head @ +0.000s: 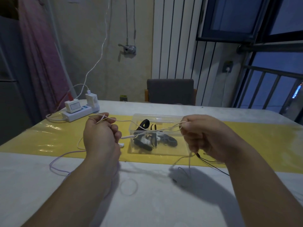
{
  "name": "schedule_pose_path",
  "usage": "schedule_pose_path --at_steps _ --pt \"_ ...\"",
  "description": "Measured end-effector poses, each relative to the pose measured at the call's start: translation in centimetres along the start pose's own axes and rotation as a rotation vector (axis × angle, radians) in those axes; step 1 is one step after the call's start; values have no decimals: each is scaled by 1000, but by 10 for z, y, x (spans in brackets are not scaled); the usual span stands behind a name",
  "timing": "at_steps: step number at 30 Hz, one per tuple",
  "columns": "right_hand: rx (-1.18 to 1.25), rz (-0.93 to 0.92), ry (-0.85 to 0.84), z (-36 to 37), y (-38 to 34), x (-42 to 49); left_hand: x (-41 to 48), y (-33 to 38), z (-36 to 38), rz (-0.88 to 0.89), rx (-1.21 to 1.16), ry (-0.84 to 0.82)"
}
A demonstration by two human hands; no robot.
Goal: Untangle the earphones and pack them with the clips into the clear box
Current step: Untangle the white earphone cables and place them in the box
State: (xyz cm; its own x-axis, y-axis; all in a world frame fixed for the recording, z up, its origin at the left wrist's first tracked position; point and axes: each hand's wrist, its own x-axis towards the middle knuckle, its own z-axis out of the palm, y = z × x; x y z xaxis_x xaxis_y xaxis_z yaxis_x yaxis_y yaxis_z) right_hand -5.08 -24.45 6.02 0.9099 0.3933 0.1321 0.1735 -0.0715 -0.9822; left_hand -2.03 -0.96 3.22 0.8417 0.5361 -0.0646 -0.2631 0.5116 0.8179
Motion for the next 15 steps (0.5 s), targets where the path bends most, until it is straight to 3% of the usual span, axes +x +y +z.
schedule_pose_path --at_steps 8,15 --pt "-142 12 253 -8 -2 -3 -4 4 -1 110 126 152" --pt "-107 27 211 -8 -1 -2 -15 6 -2 324 406 196"
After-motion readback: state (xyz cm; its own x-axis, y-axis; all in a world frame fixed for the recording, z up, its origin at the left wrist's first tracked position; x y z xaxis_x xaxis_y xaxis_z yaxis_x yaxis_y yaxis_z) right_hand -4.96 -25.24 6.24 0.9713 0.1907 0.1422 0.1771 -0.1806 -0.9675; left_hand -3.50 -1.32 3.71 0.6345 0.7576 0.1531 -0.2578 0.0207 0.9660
